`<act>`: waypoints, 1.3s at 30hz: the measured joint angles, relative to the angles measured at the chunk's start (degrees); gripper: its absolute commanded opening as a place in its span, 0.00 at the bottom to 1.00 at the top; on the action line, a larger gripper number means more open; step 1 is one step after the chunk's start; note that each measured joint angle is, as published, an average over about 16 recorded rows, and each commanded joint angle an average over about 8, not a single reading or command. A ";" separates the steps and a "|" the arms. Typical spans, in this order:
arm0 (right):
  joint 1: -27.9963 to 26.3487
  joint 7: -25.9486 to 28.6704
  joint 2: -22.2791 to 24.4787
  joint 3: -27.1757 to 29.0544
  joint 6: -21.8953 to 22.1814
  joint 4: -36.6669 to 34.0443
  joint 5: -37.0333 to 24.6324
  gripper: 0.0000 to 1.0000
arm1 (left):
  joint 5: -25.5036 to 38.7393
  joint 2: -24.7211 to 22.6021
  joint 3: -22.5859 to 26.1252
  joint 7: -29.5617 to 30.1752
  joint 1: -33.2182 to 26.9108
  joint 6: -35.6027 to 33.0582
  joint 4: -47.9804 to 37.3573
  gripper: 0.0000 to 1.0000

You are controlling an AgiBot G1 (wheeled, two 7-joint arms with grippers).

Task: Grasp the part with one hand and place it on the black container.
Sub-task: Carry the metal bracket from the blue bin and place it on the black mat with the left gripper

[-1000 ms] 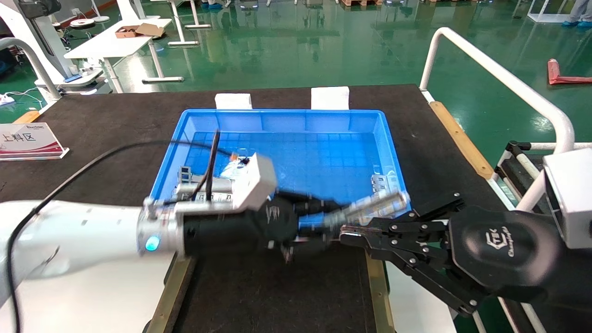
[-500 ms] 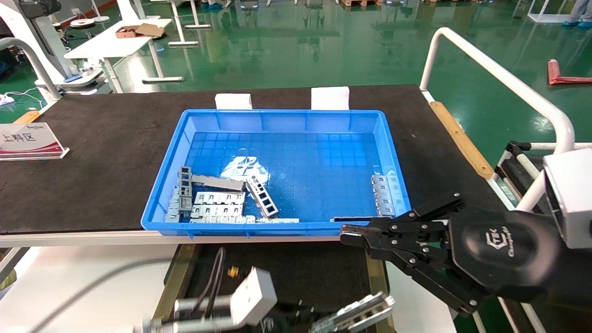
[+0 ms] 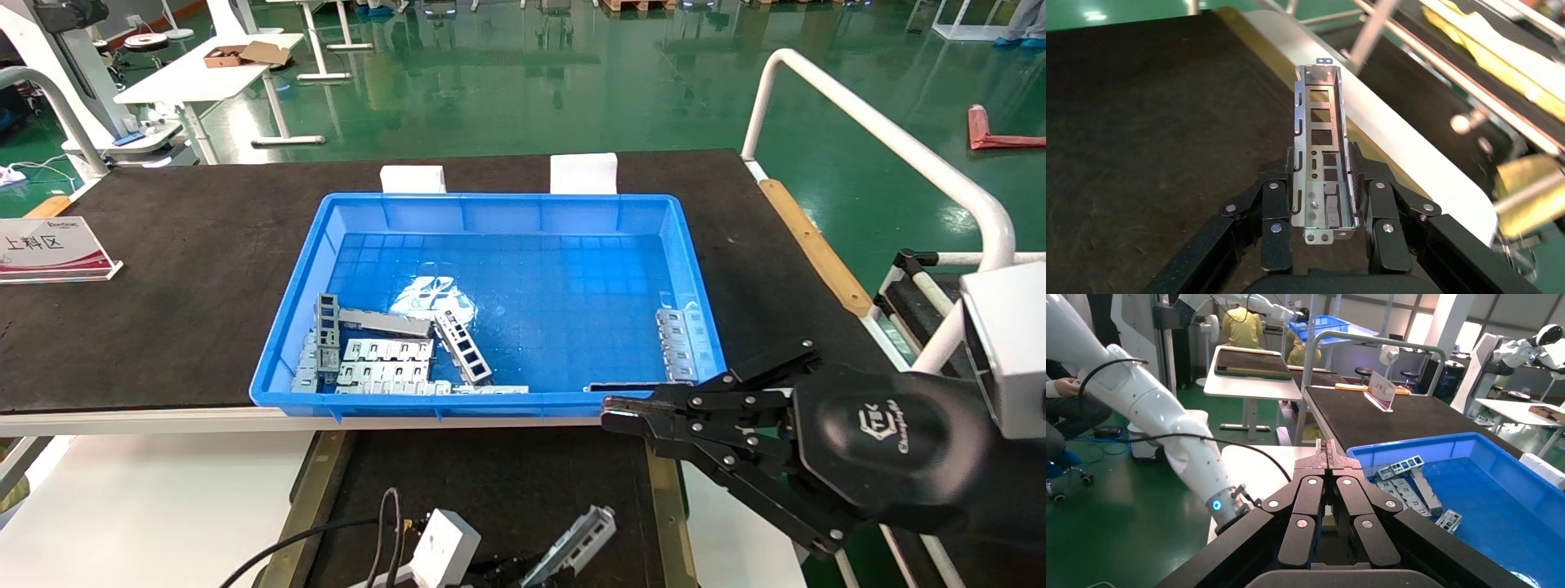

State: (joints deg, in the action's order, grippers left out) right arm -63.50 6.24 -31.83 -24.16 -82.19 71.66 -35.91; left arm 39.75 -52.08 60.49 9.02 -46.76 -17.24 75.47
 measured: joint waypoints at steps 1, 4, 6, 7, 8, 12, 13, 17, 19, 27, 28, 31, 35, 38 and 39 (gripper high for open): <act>0.00 0.00 0.00 0.00 0.00 0.00 0.00 0.00 | -0.25 -0.57 -0.08 0.33 0.48 1.45 -0.12 0.00; 0.00 0.00 0.00 0.00 0.00 0.00 0.00 0.00 | -0.97 -2.38 -0.38 1.19 1.70 5.50 -0.67 0.00; 0.00 0.00 0.00 0.00 0.00 0.00 0.00 0.00 | -1.41 -3.68 -0.61 1.69 2.38 8.03 -1.22 0.00; 0.00 0.00 0.00 0.00 0.00 0.00 0.00 0.00 | -1.64 -4.37 -0.75 1.94 2.68 9.30 -1.55 0.00; 0.00 0.00 0.00 0.00 0.00 0.00 0.00 0.00 | -1.86 -5.06 -0.91 2.18 2.96 10.52 -1.90 0.00; 0.00 0.00 0.00 0.00 0.00 0.00 0.00 0.00 | -2.68 -7.91 -1.73 3.09 3.82 15.04 -3.46 0.00; 0.00 0.00 0.00 0.00 0.00 0.00 0.00 0.00 | -2.88 -8.66 -2.00 3.32 3.98 16.08 -3.89 0.00; 0.00 0.00 0.00 0.00 0.00 0.00 0.00 0.00 | -3.48 -11.55 -3.31 4.11 4.46 19.55 -5.66 0.00; 0.00 0.00 0.00 0.00 0.00 0.00 0.00 0.00 | -3.68 -12.96 -4.10 4.49 4.62 20.94 -6.63 0.00; 0.00 0.00 0.00 0.00 0.00 0.00 0.00 0.00 | -3.56 -18.19 -7.69 5.64 4.78 24.02 -11.17 0.00; 0.00 0.00 0.00 0.00 0.00 0.00 0.00 0.00 | -3.44 -18.81 -8.15 5.75 4.77 24.17 -11.84 0.00; 0.00 0.00 0.00 0.00 0.00 0.00 0.00 0.00 | -2.96 -20.52 -9.48 5.99 4.69 24.36 -13.91 0.00; 0.00 0.00 0.00 0.00 0.00 0.00 0.00 0.00 | -2.17 -22.45 -11.09 6.23 4.52 24.21 -16.52 0.00; 0.00 0.00 0.00 0.00 0.00 0.00 0.00 0.00 | -1.54 -23.57 -12.11 6.41 4.41 23.96 -18.26 0.02; 0.00 0.00 0.00 0.00 0.00 0.00 0.00 0.00 | -1.34 -23.87 -12.41 6.48 4.38 23.87 -18.77 0.02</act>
State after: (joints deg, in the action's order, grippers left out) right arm -63.50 6.24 -31.83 -24.16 -82.19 71.66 -35.91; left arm 38.41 -75.95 48.08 15.50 -42.38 6.63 56.70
